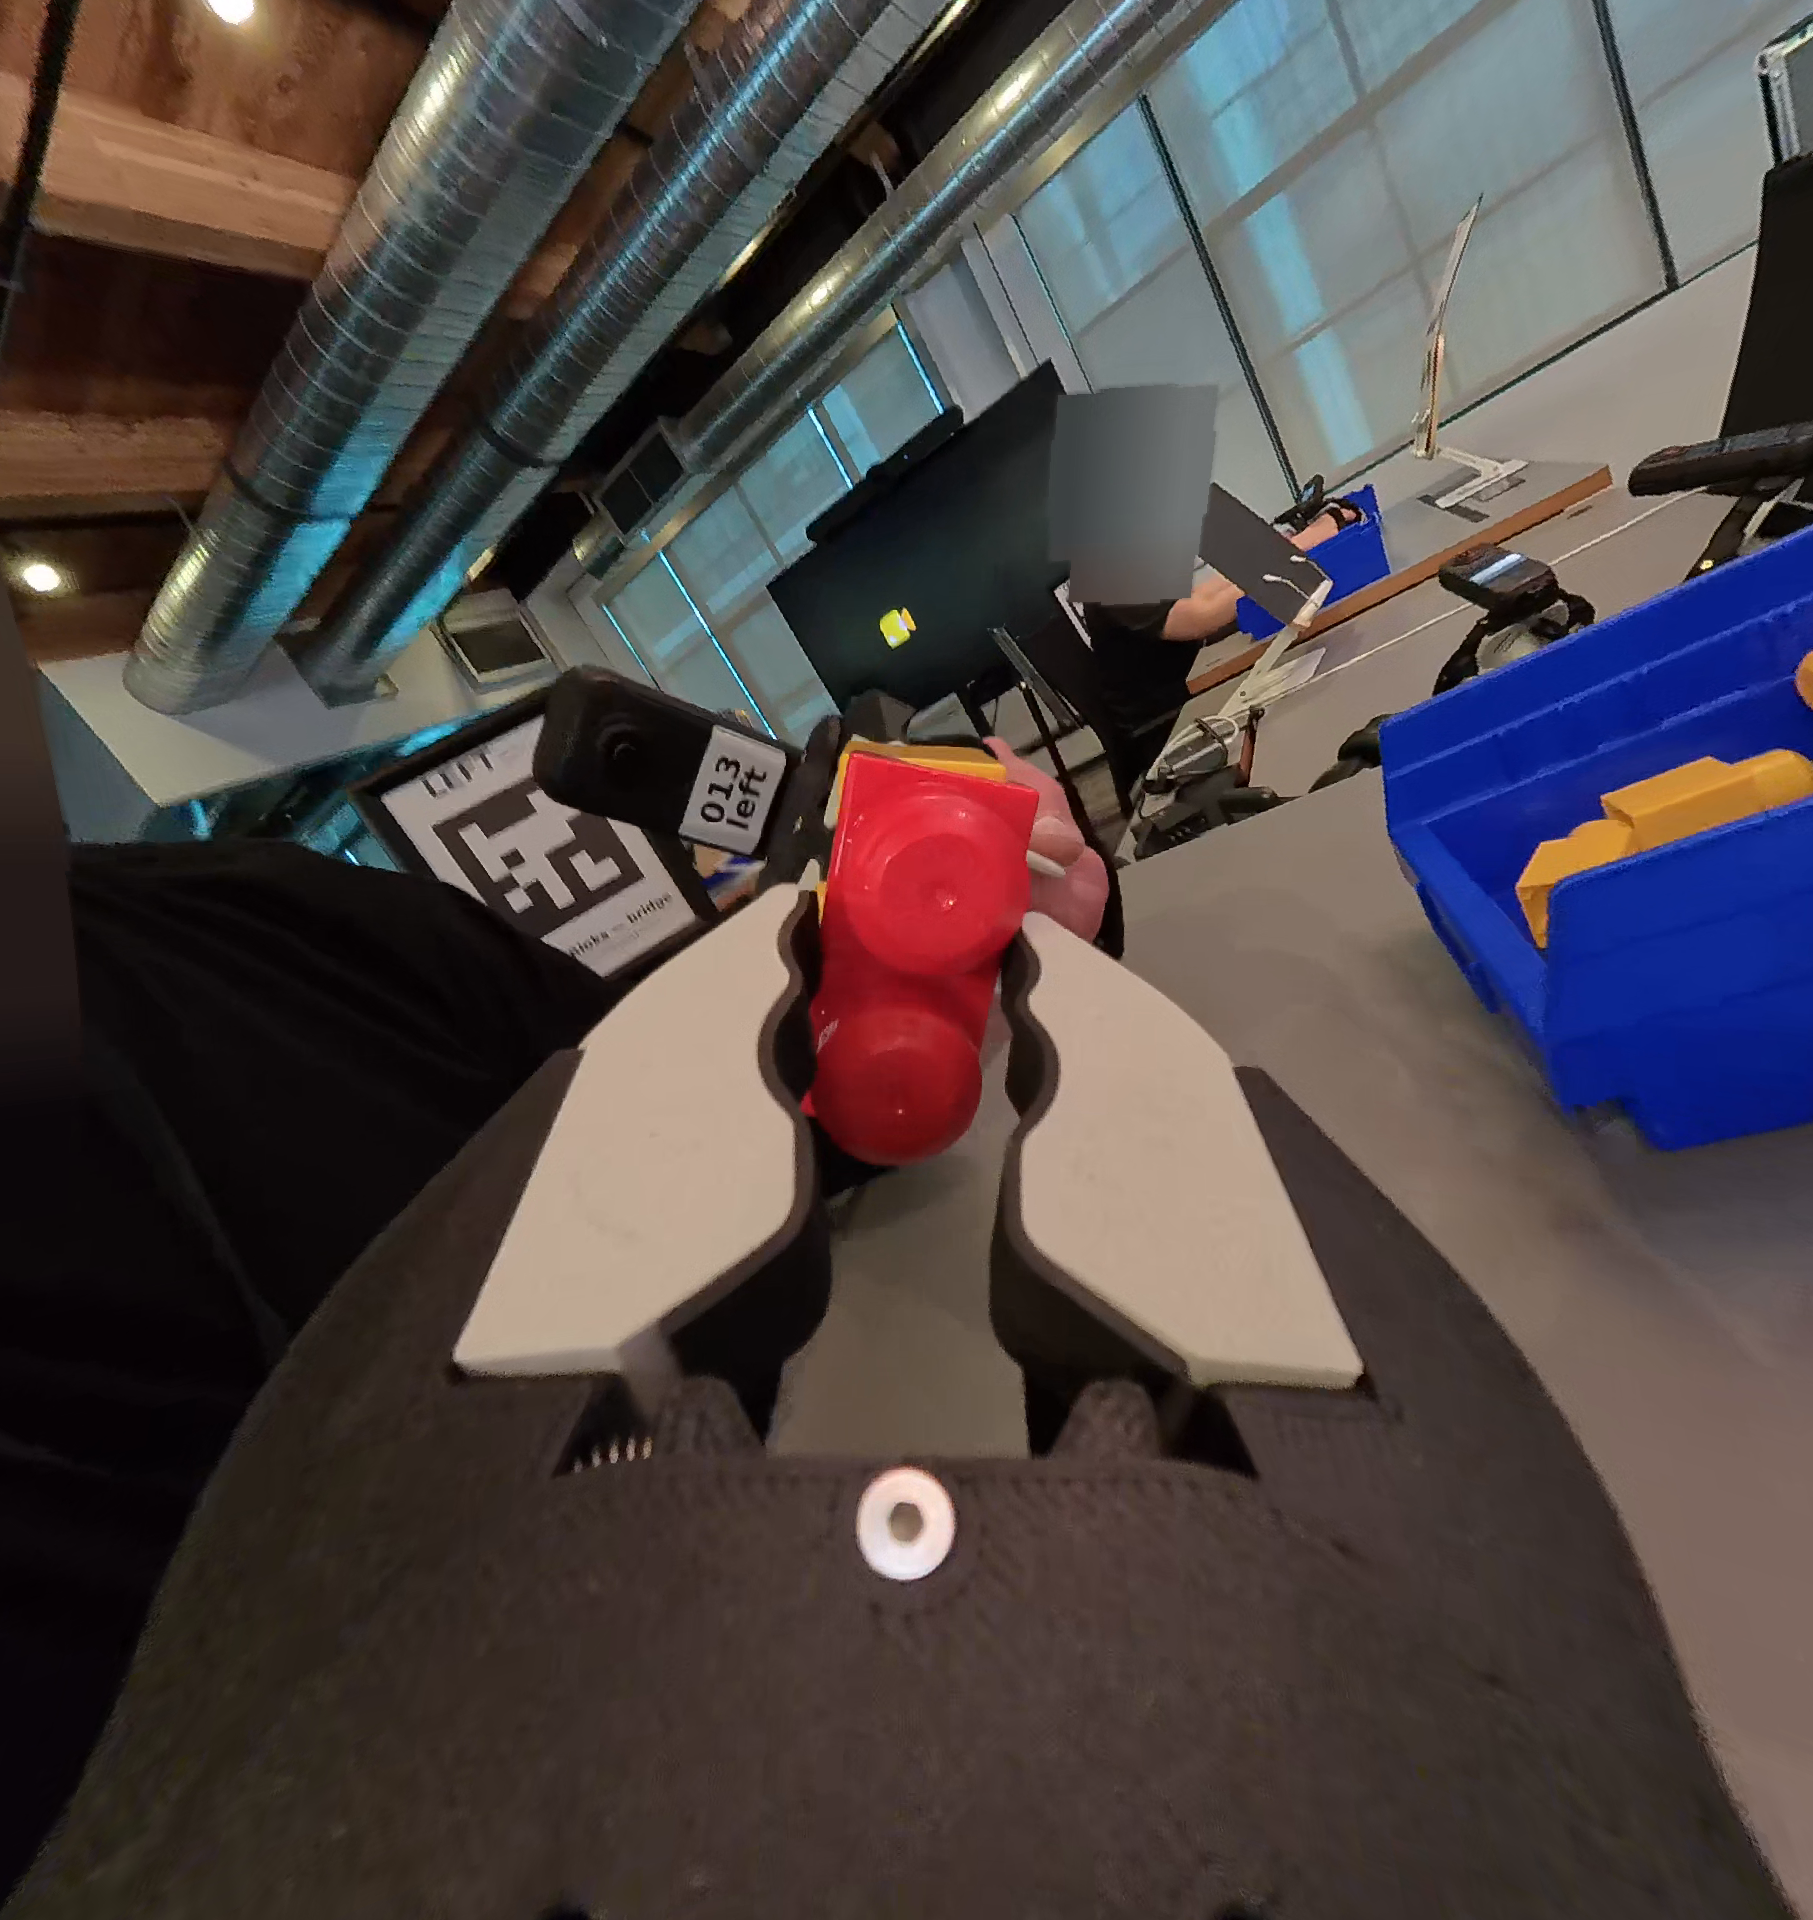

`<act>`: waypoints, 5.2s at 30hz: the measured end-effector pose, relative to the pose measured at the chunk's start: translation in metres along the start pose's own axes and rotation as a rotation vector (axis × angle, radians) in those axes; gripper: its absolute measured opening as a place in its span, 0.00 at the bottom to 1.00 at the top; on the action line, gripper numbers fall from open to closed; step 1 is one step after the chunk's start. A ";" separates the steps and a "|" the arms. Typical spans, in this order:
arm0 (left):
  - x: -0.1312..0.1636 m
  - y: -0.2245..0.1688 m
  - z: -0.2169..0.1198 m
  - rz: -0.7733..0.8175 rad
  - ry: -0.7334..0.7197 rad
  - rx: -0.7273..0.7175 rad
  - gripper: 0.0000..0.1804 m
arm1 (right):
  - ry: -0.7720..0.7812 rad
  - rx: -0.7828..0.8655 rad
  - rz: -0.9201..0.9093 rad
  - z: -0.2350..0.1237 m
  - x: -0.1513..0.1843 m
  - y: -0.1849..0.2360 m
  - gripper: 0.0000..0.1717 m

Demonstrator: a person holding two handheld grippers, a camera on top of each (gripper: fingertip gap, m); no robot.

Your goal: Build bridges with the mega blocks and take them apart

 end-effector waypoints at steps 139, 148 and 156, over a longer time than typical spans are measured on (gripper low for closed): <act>0.047 -0.013 0.031 -0.411 -0.120 0.320 0.12 | -0.136 0.033 0.145 -0.021 0.022 -0.051 0.22; 0.050 -0.013 0.031 -0.431 -0.108 0.325 0.12 | -0.140 0.037 0.141 -0.025 0.024 -0.054 0.22; 0.043 -0.017 0.027 -0.395 -0.134 0.357 0.11 | -0.133 0.021 0.014 -0.024 0.024 -0.043 0.22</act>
Point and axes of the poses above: each gripper's, where its closed fingertips meet, z out along the fingers, x out of its underside, y = z × x across the jaws, the point moved 4 cm from there along -z, back along the fingers, and after that the axes turned 7 degrees about x, right-handed, at the moved point
